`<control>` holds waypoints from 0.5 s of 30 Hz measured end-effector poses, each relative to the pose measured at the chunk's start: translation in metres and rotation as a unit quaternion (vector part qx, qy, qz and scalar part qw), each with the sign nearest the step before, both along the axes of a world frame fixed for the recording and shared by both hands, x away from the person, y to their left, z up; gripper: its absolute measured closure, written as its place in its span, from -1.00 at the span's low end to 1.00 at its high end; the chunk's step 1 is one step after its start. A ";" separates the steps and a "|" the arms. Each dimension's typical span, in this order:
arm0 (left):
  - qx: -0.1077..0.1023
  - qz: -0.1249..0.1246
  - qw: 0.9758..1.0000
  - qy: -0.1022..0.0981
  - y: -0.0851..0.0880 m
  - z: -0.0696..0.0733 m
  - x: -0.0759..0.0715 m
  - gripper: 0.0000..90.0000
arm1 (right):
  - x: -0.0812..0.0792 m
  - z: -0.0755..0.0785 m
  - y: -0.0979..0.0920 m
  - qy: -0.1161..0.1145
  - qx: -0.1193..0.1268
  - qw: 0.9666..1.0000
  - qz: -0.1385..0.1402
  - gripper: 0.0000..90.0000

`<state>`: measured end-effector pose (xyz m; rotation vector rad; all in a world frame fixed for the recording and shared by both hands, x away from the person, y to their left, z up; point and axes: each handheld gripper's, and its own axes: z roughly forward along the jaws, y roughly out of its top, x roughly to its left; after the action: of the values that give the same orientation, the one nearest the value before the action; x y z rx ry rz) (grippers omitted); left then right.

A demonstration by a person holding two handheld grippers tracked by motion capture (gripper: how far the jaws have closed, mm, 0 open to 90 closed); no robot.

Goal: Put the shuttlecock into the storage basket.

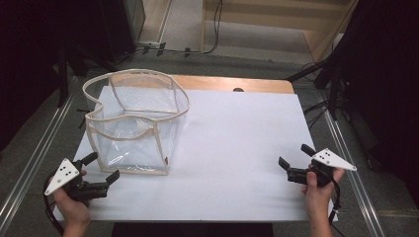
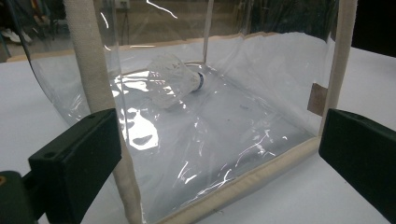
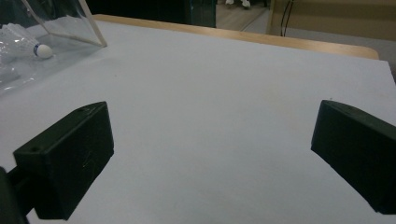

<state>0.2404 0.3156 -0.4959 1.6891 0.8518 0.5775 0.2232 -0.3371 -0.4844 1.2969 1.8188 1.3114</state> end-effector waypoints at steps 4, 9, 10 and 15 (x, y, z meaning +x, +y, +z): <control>0.000 0.000 1.000 0.000 0.000 0.000 0.000 -1.00 | -0.002 -0.003 -0.006 0.001 0.001 1.000 -0.006 -1.00; -0.001 0.000 1.000 0.000 0.000 0.000 0.000 -1.00 | -0.005 -0.004 -0.013 0.000 0.004 1.000 -0.016 -1.00; -0.001 0.000 1.000 0.000 0.000 0.000 0.000 -1.00 | -0.006 -0.005 -0.014 0.000 0.004 1.000 -0.015 -1.00; -0.001 0.000 1.000 0.000 0.000 0.000 0.000 -1.00 | -0.007 -0.009 -0.018 0.001 0.003 1.000 -0.019 -1.00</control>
<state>0.2405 0.3159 -0.4959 1.6873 0.8529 0.5757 0.2158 -0.3551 -0.4933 1.3305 1.7839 1.2967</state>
